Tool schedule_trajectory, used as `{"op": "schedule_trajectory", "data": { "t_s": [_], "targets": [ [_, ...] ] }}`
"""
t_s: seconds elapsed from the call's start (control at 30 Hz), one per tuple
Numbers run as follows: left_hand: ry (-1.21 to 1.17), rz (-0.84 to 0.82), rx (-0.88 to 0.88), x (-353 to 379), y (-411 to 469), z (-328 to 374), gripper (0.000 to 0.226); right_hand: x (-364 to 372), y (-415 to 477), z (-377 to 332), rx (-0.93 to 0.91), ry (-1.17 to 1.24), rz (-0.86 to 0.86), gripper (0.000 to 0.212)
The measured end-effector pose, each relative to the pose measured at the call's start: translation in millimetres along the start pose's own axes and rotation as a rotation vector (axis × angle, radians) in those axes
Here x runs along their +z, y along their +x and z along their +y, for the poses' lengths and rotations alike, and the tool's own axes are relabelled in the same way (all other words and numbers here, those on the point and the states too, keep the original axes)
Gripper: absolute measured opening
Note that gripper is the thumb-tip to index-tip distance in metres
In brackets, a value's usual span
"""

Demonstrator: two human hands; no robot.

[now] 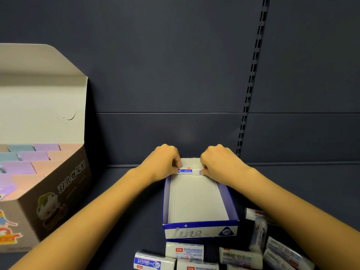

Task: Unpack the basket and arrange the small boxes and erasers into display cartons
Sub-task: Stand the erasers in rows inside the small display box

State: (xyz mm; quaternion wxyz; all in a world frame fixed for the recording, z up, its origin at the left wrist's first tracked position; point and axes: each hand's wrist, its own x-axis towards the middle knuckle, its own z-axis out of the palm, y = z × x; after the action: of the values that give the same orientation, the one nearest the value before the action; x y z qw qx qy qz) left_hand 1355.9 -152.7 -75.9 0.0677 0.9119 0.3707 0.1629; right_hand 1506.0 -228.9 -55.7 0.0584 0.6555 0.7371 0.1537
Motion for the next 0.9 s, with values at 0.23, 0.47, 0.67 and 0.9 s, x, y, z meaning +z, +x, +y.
{"op": "schedule_trajectory", "data": {
  "t_s": [0.23, 0.47, 0.67, 0.9],
  "targets": [
    [0.006, -0.015, 0.005, -0.5, 1.5, -1.2, 0.016, 6.1, 2.9, 0.2, 0.054, 0.037, 0.027, 0.017],
    [0.012, -0.012, -0.001, 0.2, 2.6, -1.9, 0.014, 5.0, 3.6, -4.7, 0.058, -0.032, 0.029, 0.01],
    [0.006, -0.017, 0.0, 0.6, 3.1, -2.7, 0.015, 4.7, 3.9, -1.9, 0.065, -0.042, 0.027, 0.019],
    [0.002, -0.018, 0.002, 0.5, 3.7, -3.4, 0.015, 7.2, 7.6, -5.0, 0.077, -0.062, 0.028, 0.017]
  ]
}}
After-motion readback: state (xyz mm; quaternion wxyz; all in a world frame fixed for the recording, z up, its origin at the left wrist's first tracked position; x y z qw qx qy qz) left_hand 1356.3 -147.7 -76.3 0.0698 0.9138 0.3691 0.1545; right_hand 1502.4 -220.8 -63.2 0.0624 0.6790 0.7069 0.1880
